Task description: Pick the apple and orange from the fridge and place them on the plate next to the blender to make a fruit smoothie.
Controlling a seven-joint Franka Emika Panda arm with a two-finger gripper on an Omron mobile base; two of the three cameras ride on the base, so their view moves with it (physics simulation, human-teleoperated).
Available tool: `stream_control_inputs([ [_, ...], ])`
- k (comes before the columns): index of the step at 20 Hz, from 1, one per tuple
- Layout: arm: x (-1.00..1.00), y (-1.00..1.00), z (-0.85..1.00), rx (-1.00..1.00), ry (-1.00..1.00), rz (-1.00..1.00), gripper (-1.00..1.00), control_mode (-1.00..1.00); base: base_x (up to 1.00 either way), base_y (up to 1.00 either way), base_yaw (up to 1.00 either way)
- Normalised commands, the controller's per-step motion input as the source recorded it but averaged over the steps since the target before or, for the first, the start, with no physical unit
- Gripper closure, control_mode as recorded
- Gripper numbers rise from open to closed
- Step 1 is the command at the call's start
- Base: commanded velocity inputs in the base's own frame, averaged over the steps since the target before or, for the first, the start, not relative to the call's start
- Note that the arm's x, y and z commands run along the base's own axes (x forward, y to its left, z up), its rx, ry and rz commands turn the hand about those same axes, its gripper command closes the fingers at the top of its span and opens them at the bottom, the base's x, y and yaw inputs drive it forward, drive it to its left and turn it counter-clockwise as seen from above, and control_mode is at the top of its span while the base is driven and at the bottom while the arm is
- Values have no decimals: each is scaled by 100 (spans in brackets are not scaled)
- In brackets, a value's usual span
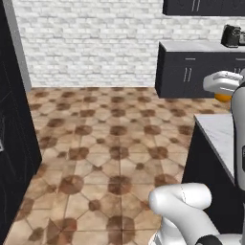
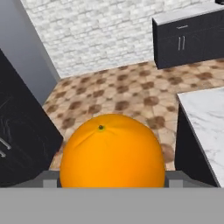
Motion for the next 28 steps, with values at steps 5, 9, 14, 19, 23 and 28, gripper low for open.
stream_control_inputs([
  [5, 0, 0, 0, 0, 0, 0, 100, 100, 100, -33, -18],
  [9, 0, 0, 0, 0, 0, 0, 100, 100, 100, -27, -20],
  [14, 0, 0, 0, 0, 0, 0, 100, 100, 100, -15, -21],
  [19, 0, 0, 0, 0, 0, 0, 100, 100, 100, -3, -23],
  [23, 0, 0, 0, 0, 0, 0, 100, 100, 100, 0, -25],
  [28, 0, 0, 0, 0, 0, 0, 100, 100, 100, 0, -37],
])
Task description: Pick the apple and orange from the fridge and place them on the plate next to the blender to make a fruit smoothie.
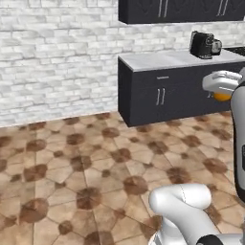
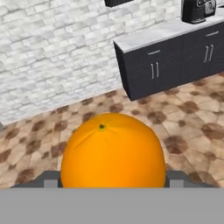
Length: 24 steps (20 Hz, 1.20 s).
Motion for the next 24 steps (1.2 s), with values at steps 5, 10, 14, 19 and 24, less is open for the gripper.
stream_control_inputs([
  [5, 0, 0, 0, 0, 0, 0, 100, 100, 98, 0, -56],
  [10, 0, 0, 0, 0, 0, 0, 100, 100, 82, 0, -62],
  [14, 0, 0, 0, 0, 0, 0, 100, 100, 64, 0, -67],
  [19, 0, 0, 0, 0, 0, 0, 100, 100, 62, -2, -67],
  [24, 0, 0, 0, 0, 0, 0, 100, 100, 68, -12, -63],
])
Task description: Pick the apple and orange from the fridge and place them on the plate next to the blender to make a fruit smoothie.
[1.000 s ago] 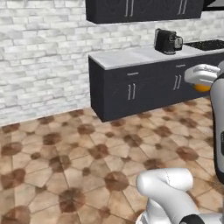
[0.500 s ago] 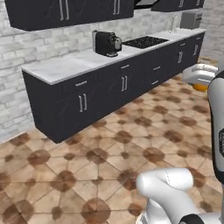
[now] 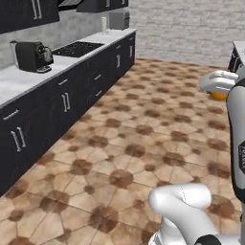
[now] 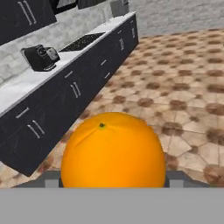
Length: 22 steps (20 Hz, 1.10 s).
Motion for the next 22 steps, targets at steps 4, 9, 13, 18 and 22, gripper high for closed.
stream_control_inputs([
  [4, 0, 0, 0, 0, 0, 0, 100, 100, 87, -16, -57],
  [9, 0, 0, 0, 0, 0, 0, 100, 100, 98, -16, -50],
  [13, 0, 0, 0, 0, 0, 0, 100, 100, 100, -5, -42],
  [18, 0, 0, 0, 0, 0, 0, 100, 100, 100, 2, -33],
  [22, 0, 0, 0, 0, 0, 0, 100, 100, 100, 39, -26],
])
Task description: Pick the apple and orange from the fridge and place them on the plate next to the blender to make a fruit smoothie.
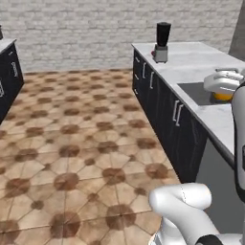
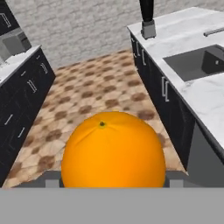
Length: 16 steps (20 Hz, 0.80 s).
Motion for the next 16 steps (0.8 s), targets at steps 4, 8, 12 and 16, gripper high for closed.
stream_control_inputs([
  [4, 0, 0, 0, 0, 0, 0, 100, 100, 100, 61, -26],
  [8, 0, 0, 0, 0, 0, 0, 100, 100, 100, 68, -25],
  [12, 0, 0, 0, 0, 0, 0, 100, 100, 100, 66, -25],
  [16, 0, 0, 0, 0, 0, 0, 100, 100, 100, 64, -26],
])
